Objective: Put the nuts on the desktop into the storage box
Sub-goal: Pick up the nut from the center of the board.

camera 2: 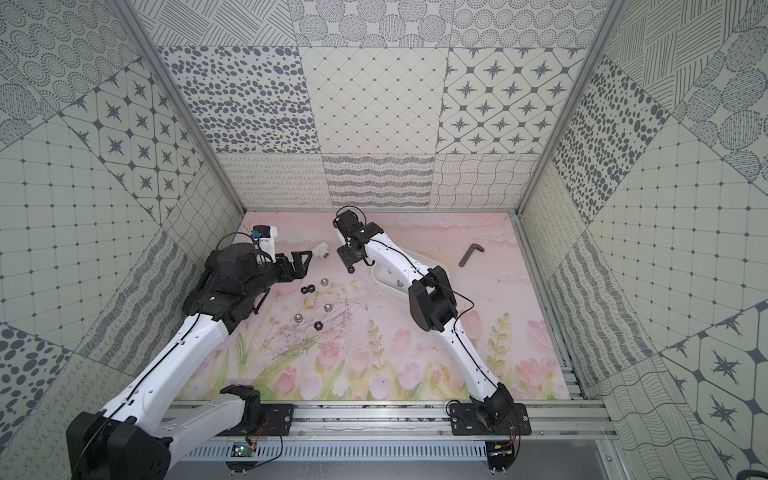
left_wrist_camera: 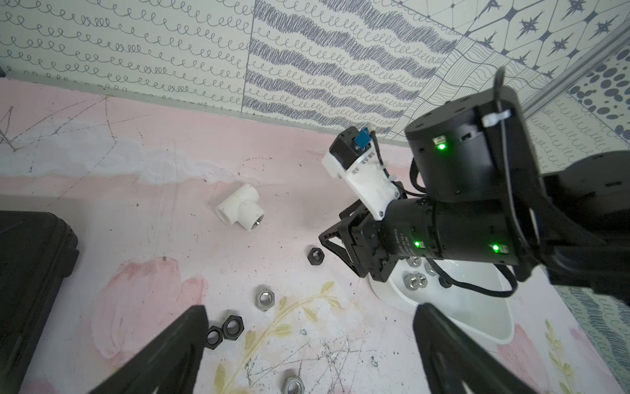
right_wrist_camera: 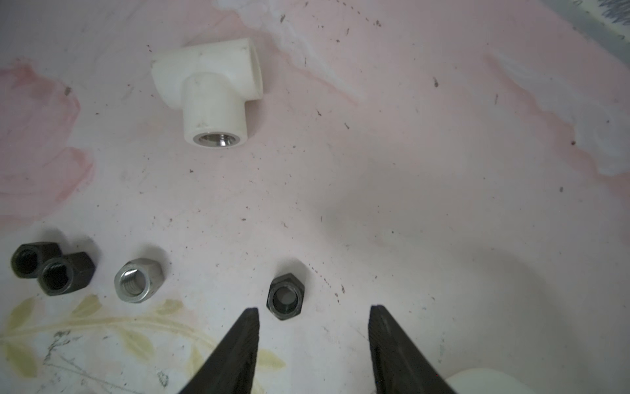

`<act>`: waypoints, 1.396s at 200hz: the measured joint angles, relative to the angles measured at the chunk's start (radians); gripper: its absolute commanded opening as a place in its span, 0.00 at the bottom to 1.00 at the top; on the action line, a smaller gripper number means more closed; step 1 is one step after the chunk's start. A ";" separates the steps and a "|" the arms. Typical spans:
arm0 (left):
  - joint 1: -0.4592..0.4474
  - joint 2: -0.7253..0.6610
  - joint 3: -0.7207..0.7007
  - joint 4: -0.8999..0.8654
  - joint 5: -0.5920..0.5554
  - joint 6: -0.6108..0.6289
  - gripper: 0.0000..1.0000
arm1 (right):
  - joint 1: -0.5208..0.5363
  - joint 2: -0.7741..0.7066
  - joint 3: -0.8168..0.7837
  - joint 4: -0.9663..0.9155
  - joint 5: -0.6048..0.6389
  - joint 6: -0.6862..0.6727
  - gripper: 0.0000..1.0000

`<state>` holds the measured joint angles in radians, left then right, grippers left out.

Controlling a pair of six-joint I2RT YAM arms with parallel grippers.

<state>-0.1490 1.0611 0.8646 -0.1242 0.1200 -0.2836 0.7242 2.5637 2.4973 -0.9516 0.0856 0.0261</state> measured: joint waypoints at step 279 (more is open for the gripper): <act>-0.001 -0.001 0.000 0.000 -0.002 0.000 0.99 | 0.008 0.171 0.194 -0.167 -0.091 -0.057 0.55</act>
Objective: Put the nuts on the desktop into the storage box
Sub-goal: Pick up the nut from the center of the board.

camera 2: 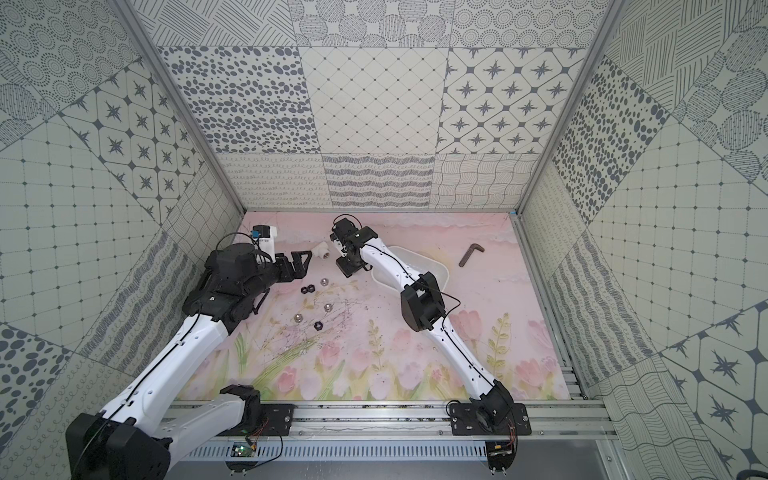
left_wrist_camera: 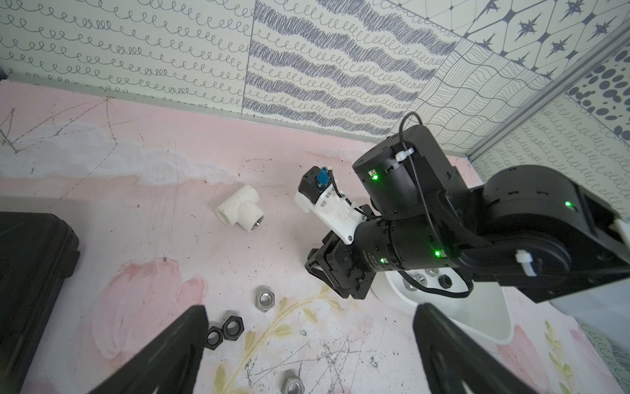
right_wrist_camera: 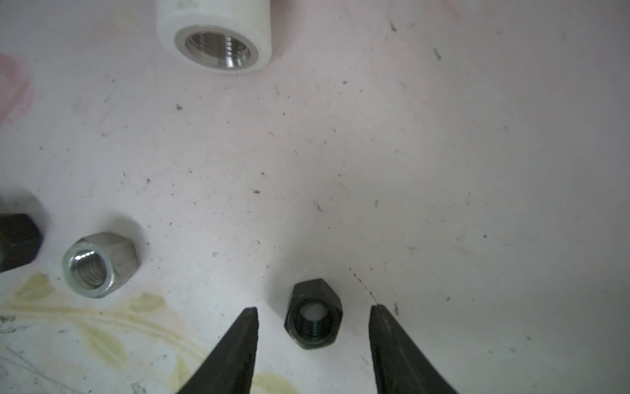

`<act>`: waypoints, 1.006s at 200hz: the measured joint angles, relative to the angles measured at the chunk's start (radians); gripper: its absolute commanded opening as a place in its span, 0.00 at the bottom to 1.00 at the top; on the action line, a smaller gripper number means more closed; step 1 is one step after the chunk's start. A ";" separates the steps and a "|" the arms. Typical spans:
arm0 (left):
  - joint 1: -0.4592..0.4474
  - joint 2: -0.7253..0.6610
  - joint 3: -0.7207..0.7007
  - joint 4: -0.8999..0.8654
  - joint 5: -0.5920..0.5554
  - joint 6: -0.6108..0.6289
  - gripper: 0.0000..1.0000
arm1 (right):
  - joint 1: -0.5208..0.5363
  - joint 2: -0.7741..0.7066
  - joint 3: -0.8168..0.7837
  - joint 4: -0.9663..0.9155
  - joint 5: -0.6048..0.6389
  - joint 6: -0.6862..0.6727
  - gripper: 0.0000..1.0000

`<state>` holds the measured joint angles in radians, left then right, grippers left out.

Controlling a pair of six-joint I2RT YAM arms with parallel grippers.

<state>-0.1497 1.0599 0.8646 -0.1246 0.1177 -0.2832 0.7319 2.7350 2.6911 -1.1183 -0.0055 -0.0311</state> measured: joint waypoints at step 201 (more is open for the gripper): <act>0.000 0.000 0.000 0.000 -0.001 0.000 0.99 | -0.002 -0.305 -0.302 0.101 0.007 0.019 0.15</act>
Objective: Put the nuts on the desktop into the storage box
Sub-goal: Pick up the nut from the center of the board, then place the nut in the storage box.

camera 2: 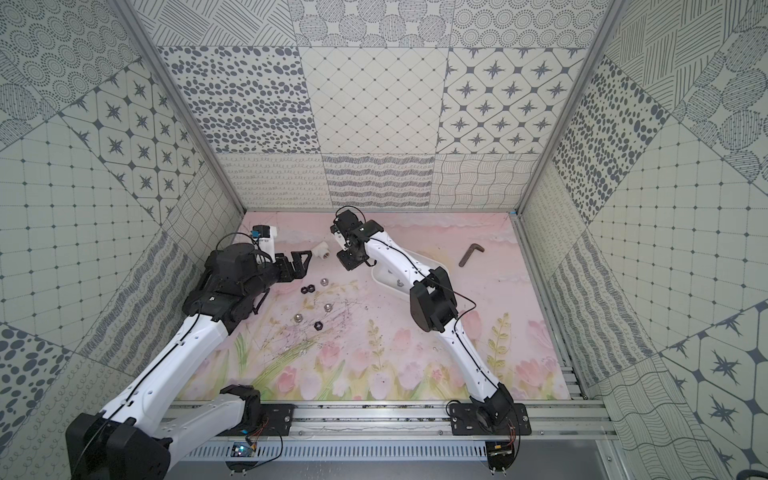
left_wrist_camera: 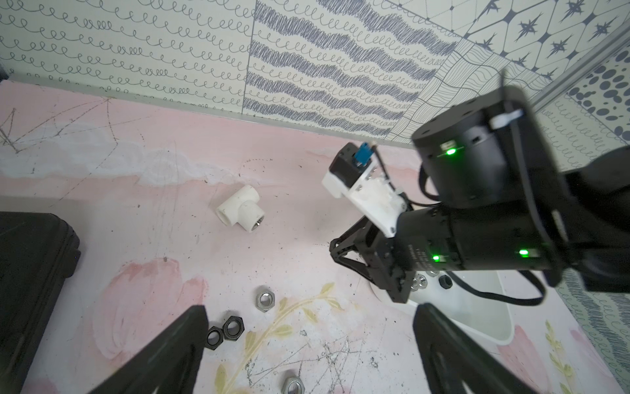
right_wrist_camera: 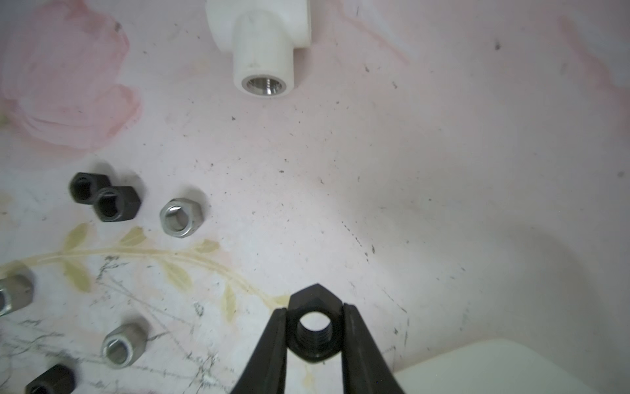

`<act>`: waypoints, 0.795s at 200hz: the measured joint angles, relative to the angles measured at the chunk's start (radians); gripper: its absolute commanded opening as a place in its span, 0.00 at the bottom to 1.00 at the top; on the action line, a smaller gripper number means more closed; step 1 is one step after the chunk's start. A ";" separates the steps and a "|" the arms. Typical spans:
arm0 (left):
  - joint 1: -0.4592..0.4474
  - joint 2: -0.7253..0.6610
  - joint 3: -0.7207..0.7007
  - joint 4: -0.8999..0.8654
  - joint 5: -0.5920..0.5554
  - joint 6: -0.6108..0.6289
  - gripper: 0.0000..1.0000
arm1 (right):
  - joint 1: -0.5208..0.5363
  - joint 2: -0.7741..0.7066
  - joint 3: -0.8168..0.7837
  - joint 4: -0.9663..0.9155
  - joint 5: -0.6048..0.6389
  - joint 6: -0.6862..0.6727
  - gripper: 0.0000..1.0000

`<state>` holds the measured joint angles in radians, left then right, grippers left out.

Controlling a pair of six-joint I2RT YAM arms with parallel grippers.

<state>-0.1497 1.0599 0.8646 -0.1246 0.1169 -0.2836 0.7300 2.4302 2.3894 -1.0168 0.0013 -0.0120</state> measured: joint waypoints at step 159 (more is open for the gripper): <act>0.000 0.026 0.002 0.000 0.003 0.000 0.99 | -0.240 -0.507 -0.910 0.279 0.128 0.087 0.14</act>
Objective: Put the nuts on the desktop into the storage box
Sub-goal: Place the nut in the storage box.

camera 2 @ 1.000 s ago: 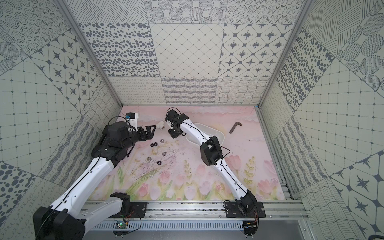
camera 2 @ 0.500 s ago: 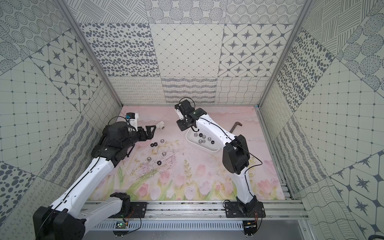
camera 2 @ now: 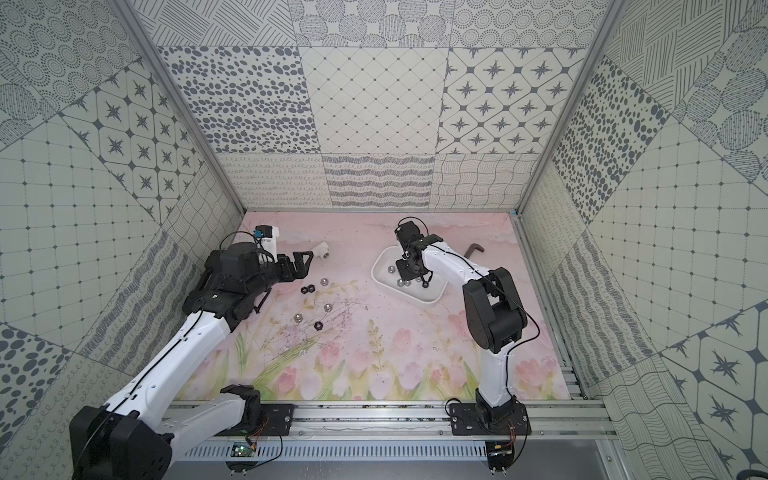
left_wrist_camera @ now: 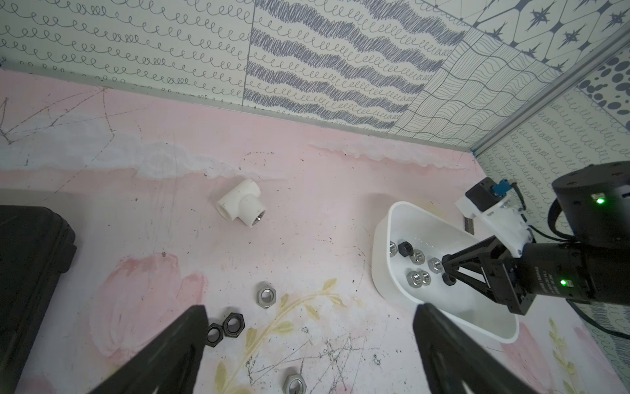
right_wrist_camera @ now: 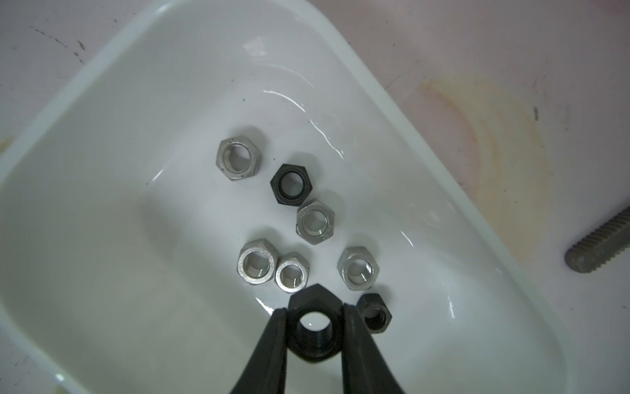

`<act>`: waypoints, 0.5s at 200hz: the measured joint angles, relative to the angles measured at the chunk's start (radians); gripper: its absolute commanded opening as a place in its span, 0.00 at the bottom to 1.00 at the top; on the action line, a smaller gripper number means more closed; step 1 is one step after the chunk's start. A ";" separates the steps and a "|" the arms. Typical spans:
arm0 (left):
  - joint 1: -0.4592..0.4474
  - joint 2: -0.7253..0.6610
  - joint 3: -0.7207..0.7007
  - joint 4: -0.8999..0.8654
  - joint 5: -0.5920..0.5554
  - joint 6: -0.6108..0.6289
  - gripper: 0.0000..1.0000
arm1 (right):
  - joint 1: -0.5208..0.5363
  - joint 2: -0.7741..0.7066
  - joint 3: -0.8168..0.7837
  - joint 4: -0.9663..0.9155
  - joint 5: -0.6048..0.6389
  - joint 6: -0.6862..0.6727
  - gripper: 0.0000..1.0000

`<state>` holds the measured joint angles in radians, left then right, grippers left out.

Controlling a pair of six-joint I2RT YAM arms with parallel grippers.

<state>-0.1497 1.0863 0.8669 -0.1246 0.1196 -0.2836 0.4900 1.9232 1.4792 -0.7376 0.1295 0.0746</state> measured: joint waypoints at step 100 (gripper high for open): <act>0.000 0.000 0.001 0.000 0.000 0.000 0.99 | -0.041 0.106 0.030 0.079 0.045 0.005 0.14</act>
<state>-0.1493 1.0866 0.8680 -0.1246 0.1192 -0.2836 0.4488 2.0296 1.5089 -0.6590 0.1741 0.0792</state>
